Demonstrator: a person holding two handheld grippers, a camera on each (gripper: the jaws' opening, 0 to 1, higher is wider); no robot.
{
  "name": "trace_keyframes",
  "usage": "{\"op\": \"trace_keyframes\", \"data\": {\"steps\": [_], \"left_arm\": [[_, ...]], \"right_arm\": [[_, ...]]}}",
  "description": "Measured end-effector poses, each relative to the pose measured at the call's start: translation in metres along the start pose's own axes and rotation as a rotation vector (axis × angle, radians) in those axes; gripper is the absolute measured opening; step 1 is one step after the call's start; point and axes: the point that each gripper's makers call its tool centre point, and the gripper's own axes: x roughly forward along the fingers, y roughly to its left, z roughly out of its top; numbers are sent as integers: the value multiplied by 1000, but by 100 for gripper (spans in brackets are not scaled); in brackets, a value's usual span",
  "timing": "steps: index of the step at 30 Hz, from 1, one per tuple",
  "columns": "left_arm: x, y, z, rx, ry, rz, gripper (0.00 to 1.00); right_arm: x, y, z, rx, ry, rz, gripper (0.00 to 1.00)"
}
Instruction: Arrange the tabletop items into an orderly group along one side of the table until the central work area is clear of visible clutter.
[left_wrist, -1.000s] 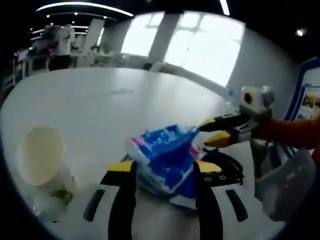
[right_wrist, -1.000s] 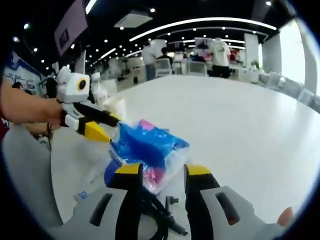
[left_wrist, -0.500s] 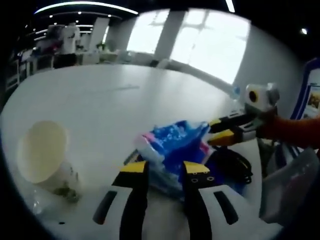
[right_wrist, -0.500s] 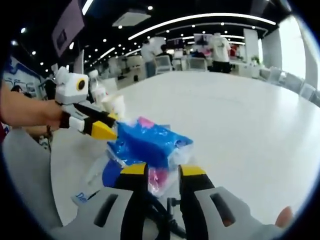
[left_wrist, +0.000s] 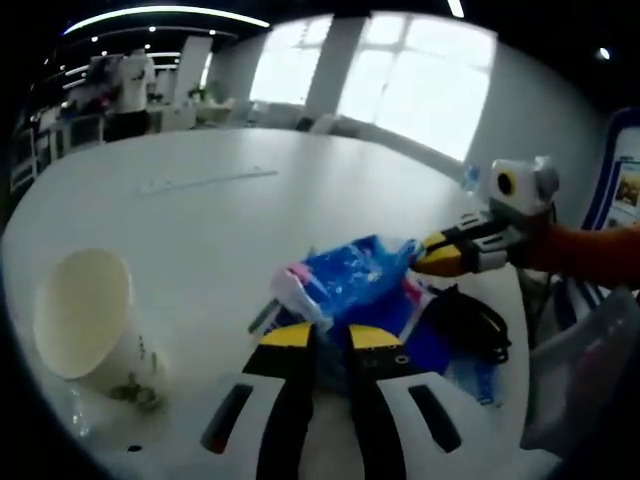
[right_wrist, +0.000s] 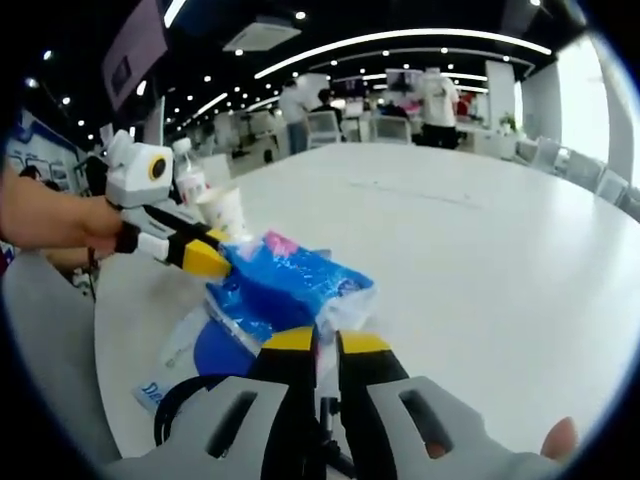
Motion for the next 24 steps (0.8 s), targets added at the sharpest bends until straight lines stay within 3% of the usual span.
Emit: {"op": "trace_keyframes", "data": {"steps": [14, 24], "left_arm": [[-7, -5, 23, 37, -37, 5, 5], [7, -20, 42, 67, -47, -15, 4]], "right_arm": [[-9, -9, 19, -27, -46, -27, 3], [-26, -30, 28, -47, -62, -63, 3]]}}
